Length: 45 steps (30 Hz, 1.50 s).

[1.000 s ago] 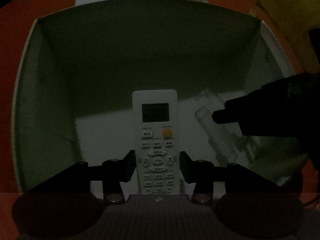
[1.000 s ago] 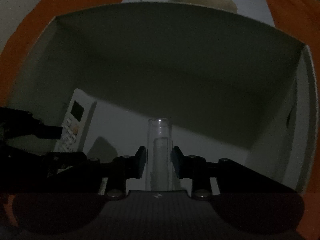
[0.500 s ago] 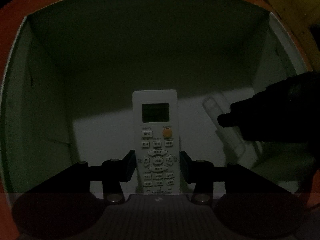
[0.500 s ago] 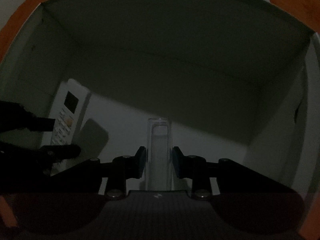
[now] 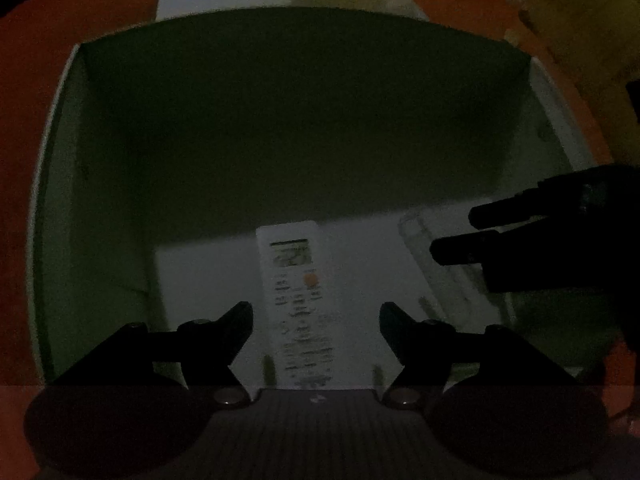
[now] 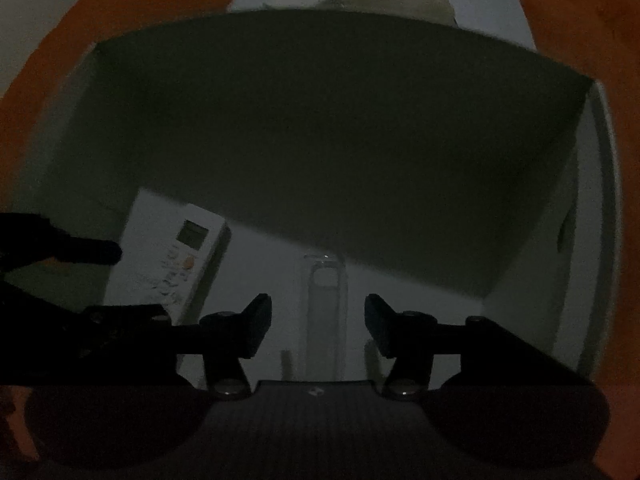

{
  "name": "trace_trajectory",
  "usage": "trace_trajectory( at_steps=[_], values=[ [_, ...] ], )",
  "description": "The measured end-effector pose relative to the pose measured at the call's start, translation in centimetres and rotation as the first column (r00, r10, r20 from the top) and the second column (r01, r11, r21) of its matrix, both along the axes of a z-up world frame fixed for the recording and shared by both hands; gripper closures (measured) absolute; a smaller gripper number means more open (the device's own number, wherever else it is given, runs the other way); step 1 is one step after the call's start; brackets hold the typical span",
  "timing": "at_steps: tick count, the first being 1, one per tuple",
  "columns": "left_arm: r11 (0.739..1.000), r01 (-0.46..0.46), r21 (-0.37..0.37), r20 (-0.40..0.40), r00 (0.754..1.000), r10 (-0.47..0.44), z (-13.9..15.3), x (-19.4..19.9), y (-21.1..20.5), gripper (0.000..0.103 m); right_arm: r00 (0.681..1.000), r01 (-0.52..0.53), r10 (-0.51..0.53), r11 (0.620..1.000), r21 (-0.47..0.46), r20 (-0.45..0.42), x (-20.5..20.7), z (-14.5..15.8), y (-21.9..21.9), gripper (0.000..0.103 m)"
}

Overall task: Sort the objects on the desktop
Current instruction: 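Open both tools to release remote and tube inside the box, then move both tools back toward the white charger and remaining items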

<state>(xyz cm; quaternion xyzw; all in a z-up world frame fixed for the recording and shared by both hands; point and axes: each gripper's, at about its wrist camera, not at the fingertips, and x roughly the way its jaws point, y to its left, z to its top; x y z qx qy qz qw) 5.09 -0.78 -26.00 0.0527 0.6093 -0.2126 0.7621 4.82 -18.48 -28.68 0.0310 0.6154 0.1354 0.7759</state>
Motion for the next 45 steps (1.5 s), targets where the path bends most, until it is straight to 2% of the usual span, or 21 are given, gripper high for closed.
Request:
trace_trajectory(
  at_steps=[2,7,13,16,23,28,34,37,41,45],
  values=[
    [1.0,0.0,-0.015,0.012,1.0,0.0,0.8,-0.1,0.0,0.03,1.0,-0.008,0.007,1.0,0.011,0.009,-0.2,1.0,-0.1,0.043],
    [0.998,-0.02,-0.056,0.04,0.999,0.022,3.7,0.6,0.3,0.03,0.999,-0.004,0.002,0.999,0.037,0.047,1.4,4.6,-0.6,0.037],
    [0.996,-0.016,-0.086,0.106,0.994,0.025,7.1,2.8,0.6,0.03,0.99,-0.013,0.0,0.995,0.094,0.139,3.3,9.3,-1.8,0.036],
    [0.994,-0.028,-0.107,0.126,0.991,0.041,7.8,3.8,0.4,0.03,0.982,0.008,-0.03,0.993,0.117,0.185,4.4,11.8,-3.3,0.036],
    [0.987,-0.091,-0.129,0.158,0.981,0.111,8.9,7.5,0.4,0.03,0.963,0.047,-0.085,0.987,0.152,0.257,7.5,14.7,-4.8,0.036],
    [0.989,-0.115,-0.095,0.167,0.977,0.13,8.4,11.2,-0.3,0.03,0.954,0.058,-0.094,0.99,0.13,0.285,9.8,14.5,-5.4,0.033],
    [0.986,-0.16,-0.053,0.133,0.977,0.166,6.4,15.5,-1.0,0.03,0.951,0.047,-0.061,0.997,0.053,0.303,12.6,12.8,-6.0,0.033],
    [0.986,-0.163,-0.041,0.12,0.979,0.166,5.6,17.4,-1.9,0.03,0.958,0.033,-0.038,0.999,0.023,0.284,14.8,11.3,-6.3,0.033],
    [0.991,-0.132,-0.002,0.169,0.977,0.131,4.5,19.3,-3.6,0.03,0.958,0.063,-0.054,0.998,-0.022,0.283,17.9,9.4,-7.3,0.034],
    [0.989,-0.108,0.104,0.245,0.966,0.08,3.4,20.5,-4.9,0.029,0.958,0.092,-0.063,0.992,-0.092,0.281,20.3,7.0,-8.7,0.036]
  ],
)
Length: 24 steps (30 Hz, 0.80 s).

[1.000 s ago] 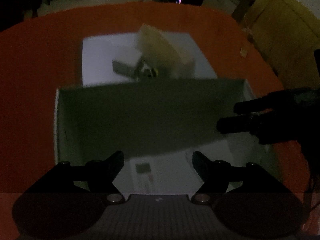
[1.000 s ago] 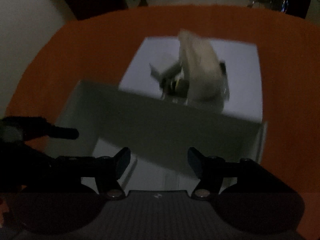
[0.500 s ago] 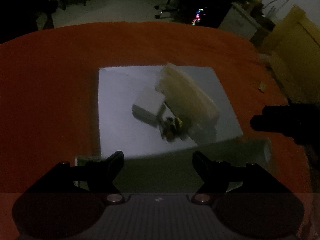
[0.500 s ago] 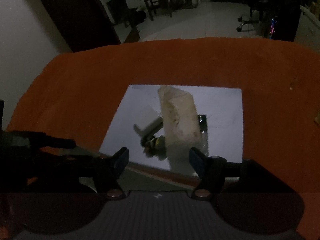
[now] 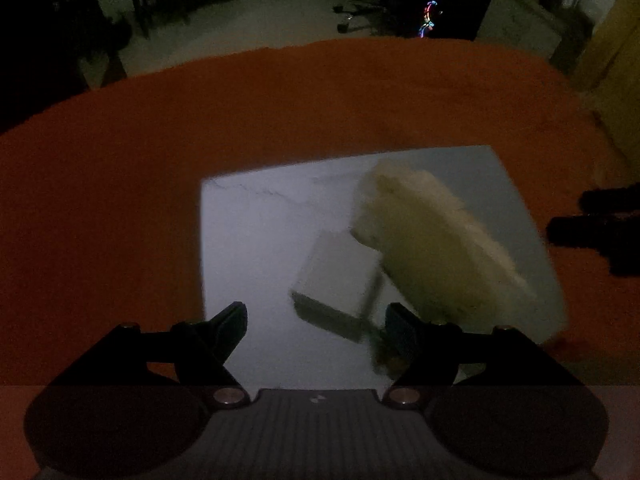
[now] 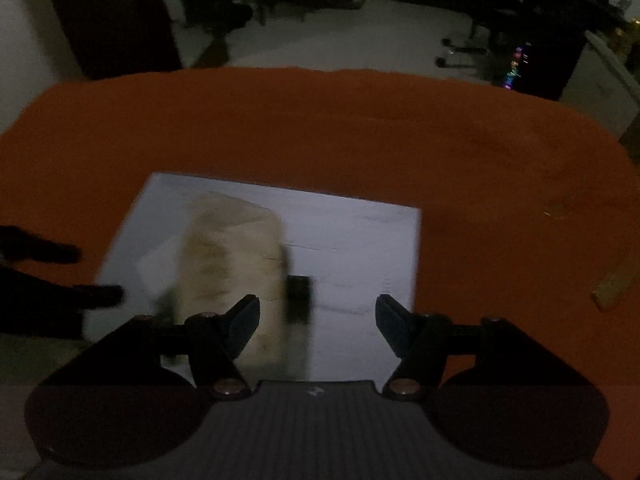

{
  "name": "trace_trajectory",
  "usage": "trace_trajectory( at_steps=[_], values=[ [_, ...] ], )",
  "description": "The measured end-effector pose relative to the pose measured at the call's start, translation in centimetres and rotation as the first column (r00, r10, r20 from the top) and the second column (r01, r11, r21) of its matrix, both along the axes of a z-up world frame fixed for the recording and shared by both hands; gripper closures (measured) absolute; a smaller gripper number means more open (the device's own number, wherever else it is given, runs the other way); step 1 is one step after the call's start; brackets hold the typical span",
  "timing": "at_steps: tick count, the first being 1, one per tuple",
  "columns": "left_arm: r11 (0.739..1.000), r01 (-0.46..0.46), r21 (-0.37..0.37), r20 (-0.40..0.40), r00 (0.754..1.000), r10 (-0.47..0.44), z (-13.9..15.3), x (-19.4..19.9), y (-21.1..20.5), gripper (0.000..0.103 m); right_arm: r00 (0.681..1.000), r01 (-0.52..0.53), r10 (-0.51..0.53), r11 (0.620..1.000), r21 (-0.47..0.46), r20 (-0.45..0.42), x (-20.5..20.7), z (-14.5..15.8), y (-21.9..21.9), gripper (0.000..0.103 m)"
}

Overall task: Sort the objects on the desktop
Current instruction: 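Move both tools back toward the white charger and remaining items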

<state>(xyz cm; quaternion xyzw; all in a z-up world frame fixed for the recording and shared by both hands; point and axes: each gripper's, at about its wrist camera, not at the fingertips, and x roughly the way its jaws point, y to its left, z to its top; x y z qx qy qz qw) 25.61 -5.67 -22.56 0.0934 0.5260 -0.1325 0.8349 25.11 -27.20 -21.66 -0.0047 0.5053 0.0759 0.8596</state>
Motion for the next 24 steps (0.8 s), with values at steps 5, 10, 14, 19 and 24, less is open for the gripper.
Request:
trace_trajectory(
  at_steps=[5,10,14,19,24],
  values=[
    [1.0,0.008,-0.005,0.015,1.0,-0.008,-1.3,1.5,0.0,0.029,1.0,-0.019,0.019,1.0,-0.01,-0.001,1.1,-1.9,-0.2,0.037],
    [1.0,0.014,0.017,0.011,1.0,-0.014,-2.9,1.9,0.0,0.029,0.998,-0.061,0.062,0.997,-0.049,0.032,0.9,-4.1,1.4,0.037],
    [0.996,-0.042,0.082,0.013,0.999,0.041,-3.7,2.4,0.3,0.025,0.997,-0.056,0.058,0.997,-0.046,0.044,0.7,-5.6,2.1,0.037],
    [0.998,-0.033,0.061,0.007,0.999,0.033,-4.4,2.5,0.2,0.025,0.996,-0.075,0.077,0.996,-0.048,0.051,0.7,-6.1,2.4,0.037],
    [1.0,-0.004,0.015,-0.006,1.0,0.004,-4.7,2.7,-0.7,0.025,0.996,-0.09,0.09,0.995,-0.049,0.017,1.3,-6.7,2.4,0.037]
  ],
)
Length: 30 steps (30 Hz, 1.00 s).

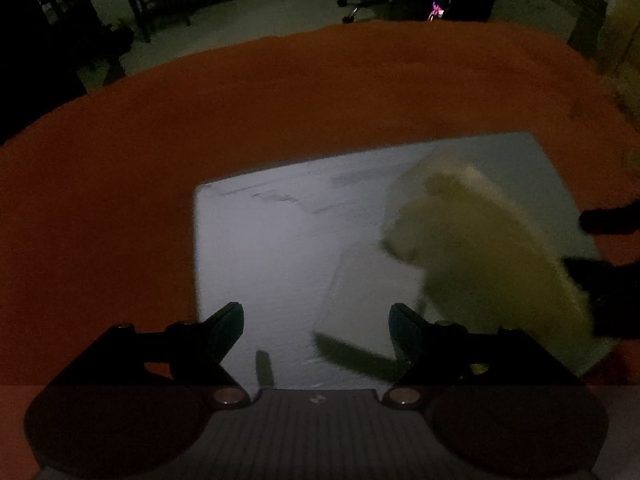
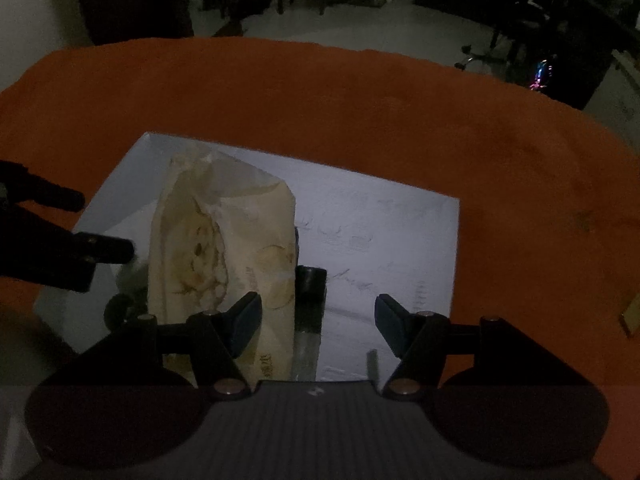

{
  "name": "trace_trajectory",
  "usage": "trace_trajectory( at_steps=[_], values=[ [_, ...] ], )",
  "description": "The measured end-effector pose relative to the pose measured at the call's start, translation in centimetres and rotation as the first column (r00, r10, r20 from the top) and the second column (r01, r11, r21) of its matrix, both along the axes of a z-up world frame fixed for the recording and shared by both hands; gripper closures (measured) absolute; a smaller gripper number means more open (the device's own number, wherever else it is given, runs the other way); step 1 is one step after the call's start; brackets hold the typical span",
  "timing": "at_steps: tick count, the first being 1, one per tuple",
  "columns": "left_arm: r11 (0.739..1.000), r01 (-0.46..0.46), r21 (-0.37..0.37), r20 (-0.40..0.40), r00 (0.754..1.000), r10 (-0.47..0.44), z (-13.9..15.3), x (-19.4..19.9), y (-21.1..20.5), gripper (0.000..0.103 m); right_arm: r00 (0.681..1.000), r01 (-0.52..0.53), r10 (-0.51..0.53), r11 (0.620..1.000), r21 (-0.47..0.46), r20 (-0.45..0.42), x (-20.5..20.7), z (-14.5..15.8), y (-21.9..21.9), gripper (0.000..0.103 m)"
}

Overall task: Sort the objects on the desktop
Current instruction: 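Move both tools back toward the white charger and remaining items, then grasp the white charger cube with the left tool while the right tool grasps a black-capped item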

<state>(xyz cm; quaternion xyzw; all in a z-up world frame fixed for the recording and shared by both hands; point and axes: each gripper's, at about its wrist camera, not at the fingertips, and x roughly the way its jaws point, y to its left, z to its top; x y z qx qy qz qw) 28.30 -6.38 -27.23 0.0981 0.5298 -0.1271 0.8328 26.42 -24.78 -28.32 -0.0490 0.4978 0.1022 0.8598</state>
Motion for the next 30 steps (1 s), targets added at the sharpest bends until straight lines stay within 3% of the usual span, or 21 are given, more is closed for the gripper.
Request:
trace_trajectory(
  at_steps=[3,5,7,9,11,13,19,22,24,25,27,29,30],
  values=[
    [0.999,0.029,-0.021,-0.023,0.999,-0.029,-0.5,-0.1,-0.5,0.025,1.0,-0.001,0.001,1.0,0.005,-0.016,0.3,-0.5,0.0,0.037],
    [0.998,0.057,-0.029,-0.046,0.997,-0.059,-0.7,-0.2,-0.8,0.025,0.999,0.002,0.0,0.999,0.043,-0.032,0.3,-0.5,-0.1,0.046],
    [0.999,0.048,0.003,-0.068,0.997,-0.047,-1.1,0.0,-0.9,0.026,0.999,0.001,0.004,0.996,0.094,-0.052,0.4,-0.4,-0.2,0.069],
    [1.0,0.023,-0.006,-0.089,0.996,-0.023,-1.3,0.3,-0.6,0.034,0.998,0.004,0.002,0.996,0.094,-0.065,0.4,-0.4,-0.1,0.071],
    [0.999,0.043,-0.024,-0.106,0.993,-0.046,-1.5,0.1,-0.6,0.049,0.997,0.008,-0.001,0.996,0.092,-0.072,0.3,-0.3,0.1,0.076],
    [0.997,0.071,-0.006,-0.098,0.993,-0.071,-1.5,-0.1,-0.8,0.049,0.996,0.014,-0.004,0.994,0.108,-0.09,0.3,-0.1,0.0,0.089],
    [0.997,0.078,0.005,-0.105,0.992,-0.077,-1.3,-0.2,-0.5,0.049,0.989,0.029,-0.015,0.995,0.099,-0.145,0.5,0.2,-0.9,0.087],
    [0.996,0.084,0.02,-0.064,0.995,-0.083,-0.8,-0.4,-0.8,0.048,0.99,0.018,-0.01,0.998,0.06,-0.141,0.5,-0.1,-1.1,0.074],
    [0.997,0.076,0.005,-0.008,0.997,-0.076,-0.5,-0.6,-0.6,0.037,0.99,0.012,-0.004,0.998,0.056,-0.139,0.5,-0.5,-1.1,0.074],
    [0.997,0.072,0.001,0.006,0.997,-0.072,-0.4,-0.5,-0.6,0.026,0.991,0.008,-0.002,0.999,0.042,-0.137,0.5,-0.7,-1.0,0.074],
    [0.998,0.068,0.008,-0.02,0.998,-0.067,-0.6,-0.4,-0.7,0.029,0.988,-0.008,0.007,1.0,-0.008,-0.157,0.5,-1.4,-0.4,0.073],
    [0.996,0.084,0.014,-0.051,0.995,-0.083,-0.9,-0.4,-1.1,0.049,0.981,-0.025,0.015,0.999,-0.048,-0.193,0.5,-2.1,0.2,0.073],
    [0.996,0.089,0.014,-0.061,0.994,-0.088,-1.0,-0.4,-1.0,0.049,0.981,-0.037,0.024,0.997,-0.066,-0.194,0.5,-2.1,0.5,0.075]
  ],
)
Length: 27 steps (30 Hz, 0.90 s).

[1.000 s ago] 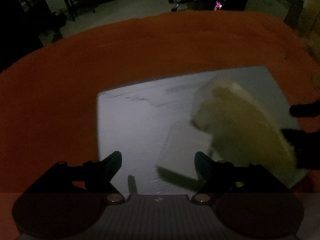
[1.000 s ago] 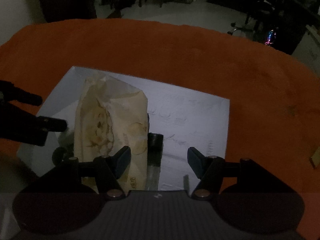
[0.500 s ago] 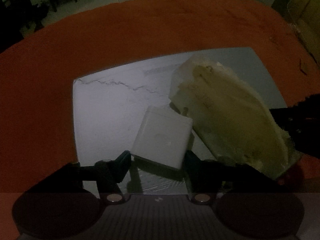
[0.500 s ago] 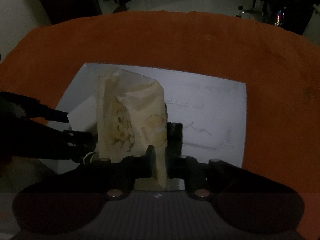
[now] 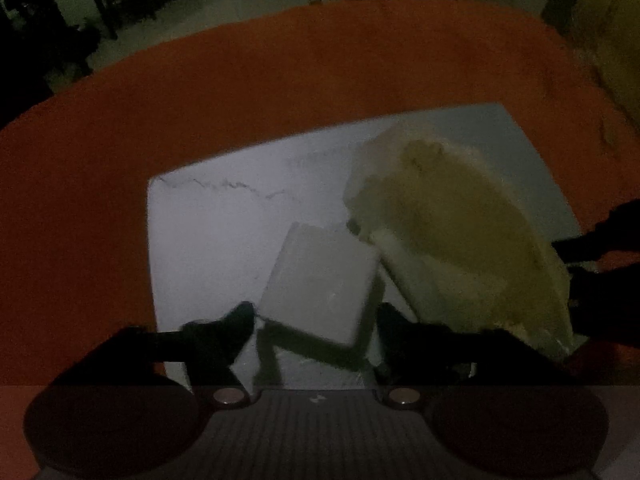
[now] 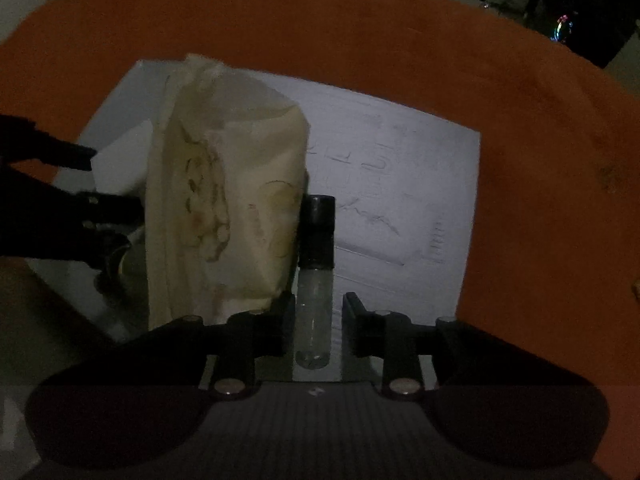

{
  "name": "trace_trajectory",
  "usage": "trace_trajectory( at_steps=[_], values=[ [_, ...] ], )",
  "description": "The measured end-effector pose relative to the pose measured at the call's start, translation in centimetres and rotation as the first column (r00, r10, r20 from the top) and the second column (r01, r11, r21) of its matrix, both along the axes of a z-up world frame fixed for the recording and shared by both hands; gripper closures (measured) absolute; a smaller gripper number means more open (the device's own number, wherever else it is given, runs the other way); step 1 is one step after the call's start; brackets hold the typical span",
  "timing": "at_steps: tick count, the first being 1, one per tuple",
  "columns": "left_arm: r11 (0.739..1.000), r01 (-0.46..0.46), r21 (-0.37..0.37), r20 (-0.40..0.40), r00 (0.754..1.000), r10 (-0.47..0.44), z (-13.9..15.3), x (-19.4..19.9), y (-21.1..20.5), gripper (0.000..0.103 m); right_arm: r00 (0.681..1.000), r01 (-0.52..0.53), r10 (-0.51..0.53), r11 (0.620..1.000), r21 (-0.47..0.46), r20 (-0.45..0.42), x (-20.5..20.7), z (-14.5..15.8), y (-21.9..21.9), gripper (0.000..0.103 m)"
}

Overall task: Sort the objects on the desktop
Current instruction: 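Grasp the white charger cube with the left tool while the right tool grasps a black-capped item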

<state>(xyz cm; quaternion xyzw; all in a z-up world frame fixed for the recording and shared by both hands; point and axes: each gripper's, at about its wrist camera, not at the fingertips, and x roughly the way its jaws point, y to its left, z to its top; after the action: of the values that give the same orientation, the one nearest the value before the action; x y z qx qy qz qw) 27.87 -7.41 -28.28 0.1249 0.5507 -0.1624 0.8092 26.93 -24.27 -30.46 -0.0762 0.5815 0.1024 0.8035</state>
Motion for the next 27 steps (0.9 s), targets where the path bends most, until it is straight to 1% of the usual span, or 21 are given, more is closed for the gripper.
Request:
trace_trajectory(
  at_steps=[1,2,4,6,8,11,14,15,16,17,19,21,22,23,24,27],
  values=[
    [1.0,0.004,-0.007,-0.004,1.0,-0.004,0.0,0.0,0.1,0.049,1.0,-0.008,0.008,1.0,-0.01,0.004,0.0,0.1,0.3,0.08],
    [1.0,0.007,-0.009,-0.004,1.0,-0.007,0.2,-0.1,0.2,0.049,1.0,-0.004,0.004,1.0,-0.011,0.008,-0.1,0.1,0.3,0.081],
    [1.0,0.022,0.006,-0.007,1.0,-0.022,0.3,-0.4,0.2,0.05,1.0,0.022,-0.022,1.0,0.01,0.0,-0.3,0.4,-0.2,0.081],
    [0.998,0.051,0.043,-0.023,0.998,-0.05,0.5,-0.8,0.1,0.05,0.998,0.057,-0.057,0.998,0.023,-0.024,-0.4,0.7,-1.0,0.081],
    [0.994,0.083,0.076,-0.041,0.996,-0.08,0.6,-1.2,0.1,0.05,0.996,0.07,-0.069,0.997,0.014,-0.048,-0.9,1.1,-1.7,0.081],
    [0.989,0.125,0.081,-0.06,0.991,-0.12,0.9,-2.2,1.0,0.049,0.996,0.064,-0.065,0.998,-0.013,-0.058,-1.6,1.4,-2.6,0.081],
    [0.989,0.111,0.1,-0.023,0.994,-0.109,1.5,-2.7,2.5,0.049,0.995,0.068,-0.069,0.998,-0.013,-0.078,-1.6,1.2,-3.1,0.081],
    [0.989,0.108,0.104,-0.014,0.994,-0.107,1.6,-2.6,2.9,0.049,0.994,0.067,-0.068,0.998,-0.012,-0.083,-1.6,1.2,-3.2,0.079],
    [0.99,0.096,0.102,-0.007,0.995,-0.096,1.8,-2.4,3.3,0.049,0.994,0.07,-0.072,0.997,-0.022,-0.078,-1.4,1.3,-3.2,0.067],
    [0.992,0.084,0.093,0.0,0.996,-0.084,1.9,-2.1,3.7,0.049,0.995,0.071,-0.073,0.997,-0.026,-0.07,-1.3,1.5,-3.1,0.063],
    [0.996,0.065,0.067,0.025,0.997,-0.067,2.2,-1.6,4.3,0.047,0.997,0.065,-0.065,0.998,-0.005,-0.041,-1.4,1.9,-2.9,0.061],
    [0.997,0.058,0.057,0.022,0.998,-0.06,1.9,-1.0,4.3,0.047,0.998,0.064,-0.064,0.998,0.007,-0.014,-1.2,2.3,-2.7,0.059],
    [0.996,0.057,0.062,0.019,0.998,-0.058,1.7,-0.9,4.2,0.046,0.997,0.072,-0.072,0.997,0.006,-0.006,-1.1,2.4,-2.6,0.058],
    [0.996,0.054,0.071,0.017,0.998,-0.056,1.6,-0.9,4.0,0.043,0.997,0.073,-0.073,0.997,0.0,-0.008,-1.1,2.4,-2.4,0.058],
    [0.996,0.051,0.078,0.013,0.999,-0.052,1.4,-0.9,3.7,0.042,0.997,0.072,-0.072,0.997,-0.006,-0.012,-1.1,2.4,-2.2,0.058],
    [0.993,0.05,0.11,0.003,0.999,-0.051,1.1,-0.8,2.8,0.042,0.999,0.052,-0.053,0.998,-0.035,-0.014,-1.1,1.7,-1.9,0.058]
  ],
)
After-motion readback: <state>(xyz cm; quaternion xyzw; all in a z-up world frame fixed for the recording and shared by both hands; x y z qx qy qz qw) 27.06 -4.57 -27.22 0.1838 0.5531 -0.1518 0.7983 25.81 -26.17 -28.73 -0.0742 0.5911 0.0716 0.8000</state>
